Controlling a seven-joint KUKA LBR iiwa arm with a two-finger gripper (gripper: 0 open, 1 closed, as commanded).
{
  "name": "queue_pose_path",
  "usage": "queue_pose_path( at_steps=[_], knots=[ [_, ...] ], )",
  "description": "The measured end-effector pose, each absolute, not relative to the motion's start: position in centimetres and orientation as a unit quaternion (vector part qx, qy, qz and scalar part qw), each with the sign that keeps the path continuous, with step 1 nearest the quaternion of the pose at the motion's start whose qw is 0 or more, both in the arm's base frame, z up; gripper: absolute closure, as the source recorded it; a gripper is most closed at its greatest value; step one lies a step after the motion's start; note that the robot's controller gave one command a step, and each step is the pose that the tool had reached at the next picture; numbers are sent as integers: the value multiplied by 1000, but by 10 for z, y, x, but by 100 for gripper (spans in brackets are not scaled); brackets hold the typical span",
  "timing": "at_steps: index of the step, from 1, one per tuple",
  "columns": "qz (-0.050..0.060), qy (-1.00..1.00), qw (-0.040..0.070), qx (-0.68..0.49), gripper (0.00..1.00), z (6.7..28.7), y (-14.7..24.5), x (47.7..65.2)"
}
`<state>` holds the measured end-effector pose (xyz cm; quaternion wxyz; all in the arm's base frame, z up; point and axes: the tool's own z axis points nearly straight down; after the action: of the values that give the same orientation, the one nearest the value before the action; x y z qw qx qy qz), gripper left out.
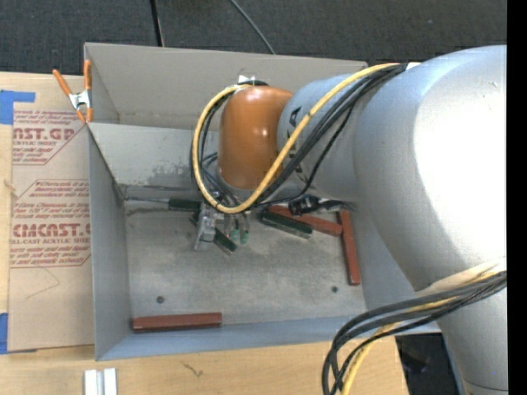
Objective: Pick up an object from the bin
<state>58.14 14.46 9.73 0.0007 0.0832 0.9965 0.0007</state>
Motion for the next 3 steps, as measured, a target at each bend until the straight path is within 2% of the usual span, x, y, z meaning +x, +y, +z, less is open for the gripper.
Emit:
queue_pose_path(
  at_steps=[1, 2, 3],
  knots=[
    [0, 1000, 2, 9, 100, 232, 81, 568],
    [0, 1000, 1, 9, 0, 231, 81, 568],
    [0, 1000, 1, 9, 0, 231, 81, 568]
  ],
)
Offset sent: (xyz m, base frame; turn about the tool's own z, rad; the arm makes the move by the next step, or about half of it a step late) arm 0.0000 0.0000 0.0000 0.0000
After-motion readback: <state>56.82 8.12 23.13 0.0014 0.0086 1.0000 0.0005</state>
